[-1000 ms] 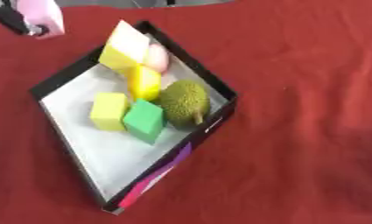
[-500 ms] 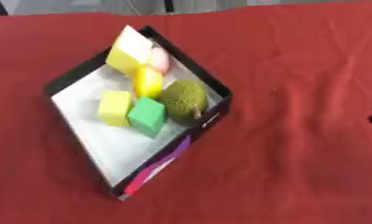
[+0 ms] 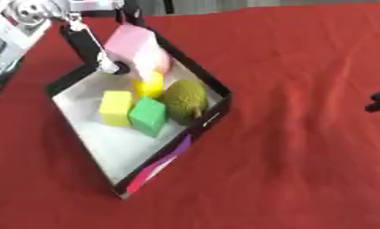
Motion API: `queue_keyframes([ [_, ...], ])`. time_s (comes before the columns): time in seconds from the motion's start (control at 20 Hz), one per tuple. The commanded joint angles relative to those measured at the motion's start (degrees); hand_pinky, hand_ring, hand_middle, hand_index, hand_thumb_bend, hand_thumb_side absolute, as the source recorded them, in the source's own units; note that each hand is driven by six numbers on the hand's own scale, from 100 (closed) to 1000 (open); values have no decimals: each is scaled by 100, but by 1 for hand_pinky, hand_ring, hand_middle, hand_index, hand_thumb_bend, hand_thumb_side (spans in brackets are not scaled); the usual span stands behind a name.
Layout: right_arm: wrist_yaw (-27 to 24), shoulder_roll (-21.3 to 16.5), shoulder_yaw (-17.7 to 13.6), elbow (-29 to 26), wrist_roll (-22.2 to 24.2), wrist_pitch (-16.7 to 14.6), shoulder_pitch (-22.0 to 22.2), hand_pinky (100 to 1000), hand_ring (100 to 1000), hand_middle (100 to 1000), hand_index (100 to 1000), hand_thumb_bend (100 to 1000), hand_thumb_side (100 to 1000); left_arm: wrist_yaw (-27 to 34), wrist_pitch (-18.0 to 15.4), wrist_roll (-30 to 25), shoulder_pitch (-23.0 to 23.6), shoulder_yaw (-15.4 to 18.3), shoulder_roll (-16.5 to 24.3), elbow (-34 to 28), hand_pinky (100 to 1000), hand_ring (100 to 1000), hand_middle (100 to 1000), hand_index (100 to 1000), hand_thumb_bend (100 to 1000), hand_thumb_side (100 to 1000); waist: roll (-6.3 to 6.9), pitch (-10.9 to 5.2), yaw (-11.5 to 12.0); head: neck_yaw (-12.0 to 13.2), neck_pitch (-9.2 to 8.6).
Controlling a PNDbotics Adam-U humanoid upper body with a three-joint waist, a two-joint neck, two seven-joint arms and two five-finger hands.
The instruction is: Pick up objects on the table and place them in the box.
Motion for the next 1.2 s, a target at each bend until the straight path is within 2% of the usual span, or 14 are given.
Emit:
queue_keyframes([
  [0.05,-51,-203,-19,-112,23,27,-27,950,659,636,880,100,517,-79,-244,-7,-64,-7,86,-40,856,878,806,933,629,603,-16,-187,-6,-16,46],
  [0.1,-44,-205,-17,-112,25,32,-19,950,659,636,880,100,516,-159,-312,14,-57,32,137,-135,870,889,819,967,729,706,-15,-192,2,-20,60],
  [0.25,-9,-200,-16,-112,20,50,11,950,658,636,880,100,514,-393,-356,252,24,311,333,-529,869,888,821,980,828,910,-13,-207,30,-40,88],
  [0.35,6,-196,-11,-112,22,63,22,950,658,634,879,100,514,-397,-221,551,147,613,473,-854,858,879,816,974,797,889,-18,-223,52,-60,110],
  [0.45,1,-195,-11,-112,25,64,26,950,659,635,880,100,518,-329,46,868,297,917,608,-1177,841,862,811,949,644,728,-31,-243,68,-86,114],
  [0.6,-69,-208,-43,-112,1,27,39,950,659,636,880,100,526,26,647,1559,657,1558,766,-1702,818,827,788,913,389,604,-60,-286,105,-108,127],
  [0.65,-106,-218,-57,-112,-15,12,37,950,659,636,880,100,527,270,869,1888,831,1799,810,-1908,811,809,765,866,199,506,-67,-298,118,-110,128],
  [0.7,-146,-231,-74,-112,-36,-1,24,950,660,636,880,100,528,548,1067,2251,1027,2044,865,-2110,811,807,760,841,100,443,-72,-308,131,-116,123],
  [0.85,-277,-275,-120,-112,-110,-40,-13,950,661,637,880,100,530,1487,1475,3390,1673,2671,1021,-2628,789,783,735,802,100,502,-82,-338,176,-162,128],
  [0.9,-321,-288,-135,-112,-137,-58,-25,949,661,638,881,100,531,1690,1602,3775,1894,2857,1085,-2746,777,774,733,805,100,601,-86,-347,192,-171,130],
  [0.95,-368,-301,-147,-112,-167,-72,-44,949,662,639,880,100,530,2044,1605,4182,2144,3052,1056,-2942,773,776,741,814,100,667,-92,-356,208,-176,136],
  [1.1,-489,-331,-159,-112,-245,-123,-108,949,663,640,881,100,527,3188,1373,5214,2978,3544,922,-3371,775,787,764,829,100,724,-108,-375,257,-168,135],
  [1.15,-520,-333,-157,-112,-266,-130,-123,949,663,641,881,100,527,3492,1291,5449,3227,3661,860,-3450,776,789,771,837,100,880,-115,-382,269,-167,135],
  [1.2,-549,-332,-158,-112,-285,-138,-140,949,664,641,881,100,524,3769,1231,5632,3462,3764,780,-3494,779,792,776,842,100,756,-126,-387,284,-179,124],
])
